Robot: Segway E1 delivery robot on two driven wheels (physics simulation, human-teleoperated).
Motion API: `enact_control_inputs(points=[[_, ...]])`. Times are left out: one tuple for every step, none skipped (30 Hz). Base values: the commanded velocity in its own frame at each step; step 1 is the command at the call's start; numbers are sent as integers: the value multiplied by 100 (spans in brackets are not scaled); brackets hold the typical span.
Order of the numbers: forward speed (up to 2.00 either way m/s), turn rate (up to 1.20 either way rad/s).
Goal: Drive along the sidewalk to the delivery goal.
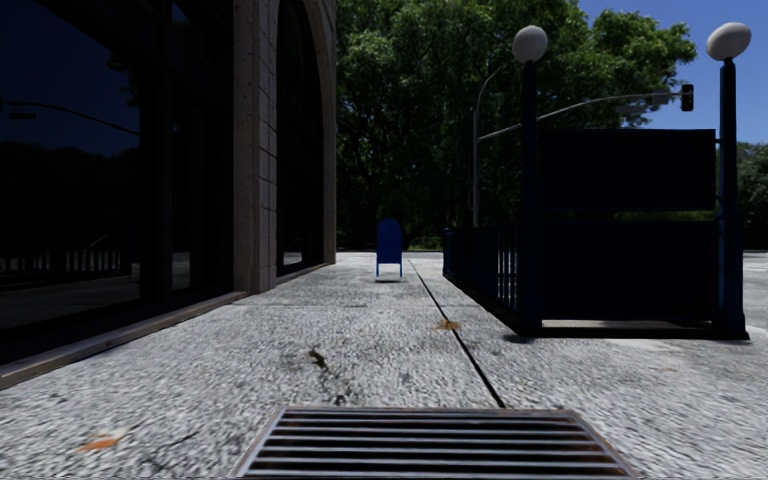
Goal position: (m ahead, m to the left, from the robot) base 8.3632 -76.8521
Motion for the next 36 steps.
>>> enact_control_inputs(points=[[200,84],[200,86],[200,86],[200,86],[200,86],[200,86],[200,86],[200,84],[200,84],[200,0],[200,0],[200,0],[200,0],[200,0],[200,0],[200,0],[200,0],[200,0],[200,0],[200,0],[200,-43],[200,-70],[200,-78],[200,-78],[200,-80],[200,-80],[200,-80],[200,-80],[200,-80],[200,-79],[200,-79],[200,-72],[200,-67],[200,-66],[200,-66],[200,-65]])
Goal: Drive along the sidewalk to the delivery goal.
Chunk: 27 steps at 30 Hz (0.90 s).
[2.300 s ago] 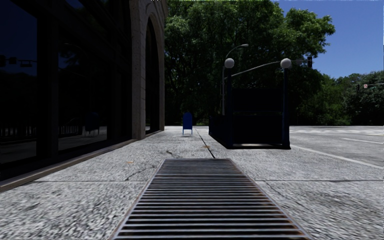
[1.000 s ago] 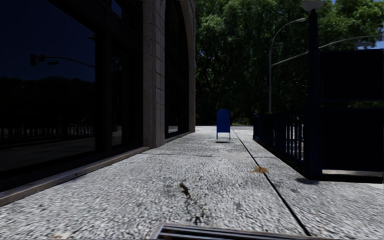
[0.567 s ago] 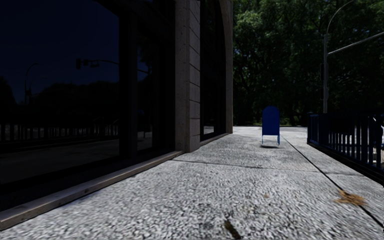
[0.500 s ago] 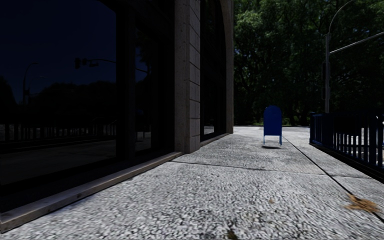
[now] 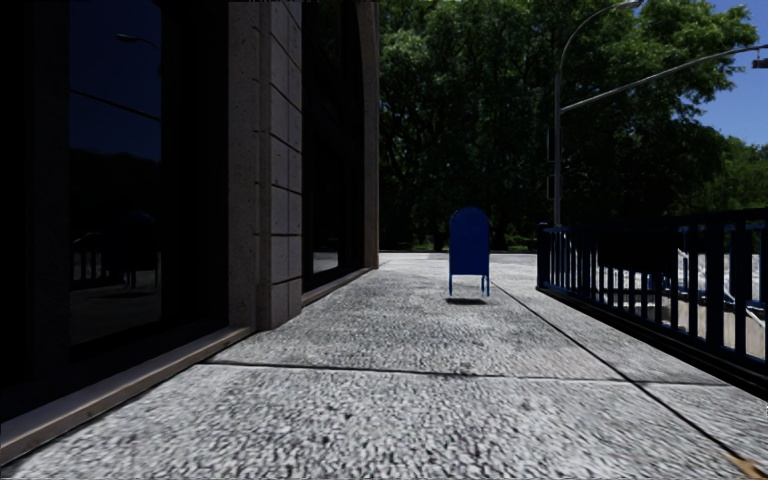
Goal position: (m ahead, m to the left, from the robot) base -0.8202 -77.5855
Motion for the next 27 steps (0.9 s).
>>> enact_control_inputs(points=[[200,-65],[200,-65],[200,-25],[200,0],[200,0],[200,0],[200,0],[200,0],[200,0],[200,0],[200,0],[200,0],[200,0],[200,14],[200,56],[200,56],[200,67],[200,71],[200,72],[200,72],[200,72],[200,72],[200,72],[200,72],[200,67],[200,0],[200,0]])
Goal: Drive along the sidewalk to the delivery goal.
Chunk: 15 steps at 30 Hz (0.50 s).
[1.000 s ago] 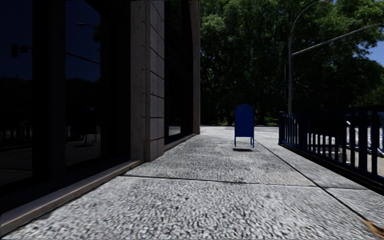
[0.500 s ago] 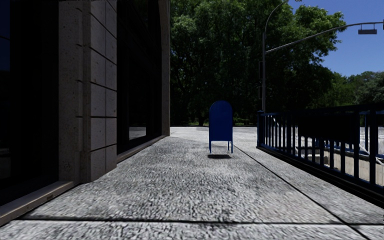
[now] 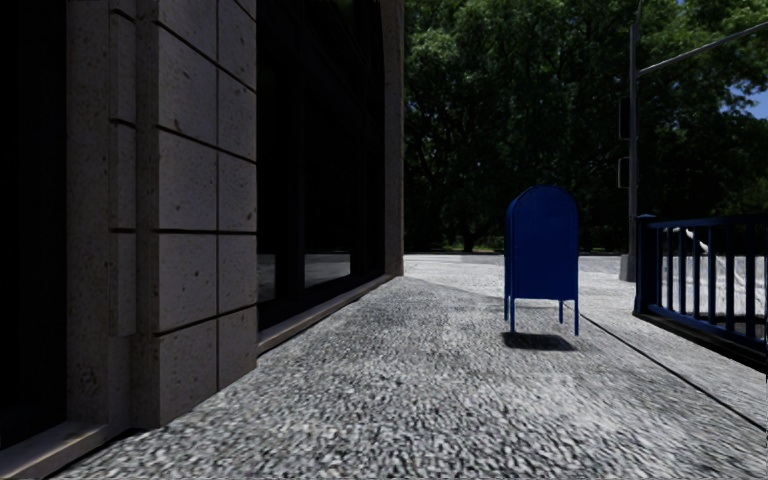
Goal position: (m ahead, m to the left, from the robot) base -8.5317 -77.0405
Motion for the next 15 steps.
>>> enact_control_inputs(points=[[200,0],[200,0],[200,0],[200,0],[200,0],[200,0],[200,0],[200,0],[200,0],[200,0],[200,0],[200,0],[200,0],[200,-25],[200,-29]])
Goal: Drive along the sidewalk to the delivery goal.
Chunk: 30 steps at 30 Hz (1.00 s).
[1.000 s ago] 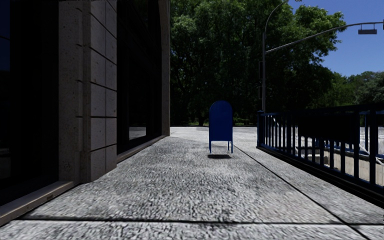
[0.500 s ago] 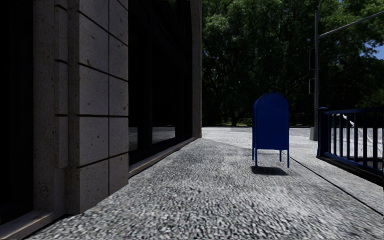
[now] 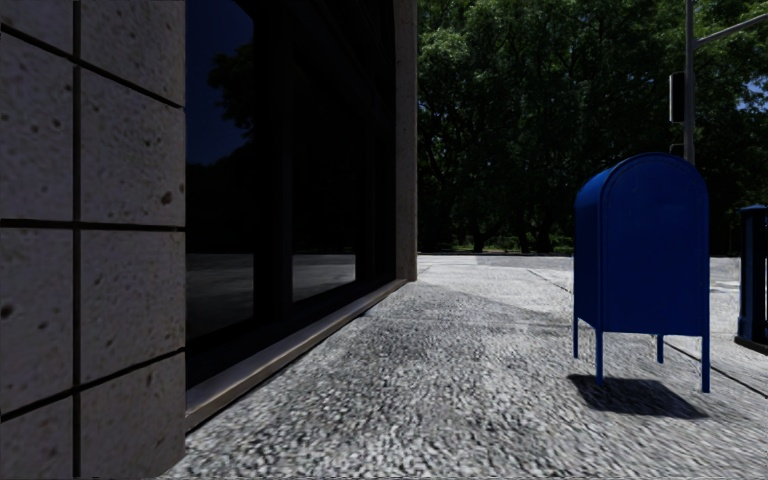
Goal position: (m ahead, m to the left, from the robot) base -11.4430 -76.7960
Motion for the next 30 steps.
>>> enact_control_inputs(points=[[200,-29],[200,-34],[200,-42],[200,-42],[200,-45],[200,-49],[200,-53],[200,-53],[200,-55],[200,-55],[200,-55],[200,-55],[200,-55],[200,-55],[200,-55],[200,-55],[200,-55],[200,-55],[200,-55],[200,-55],[200,-44],[200,-44],[200,0],[200,0],[200,0],[200,0],[200,0],[200,-44],[200,-54],[200,-54]])
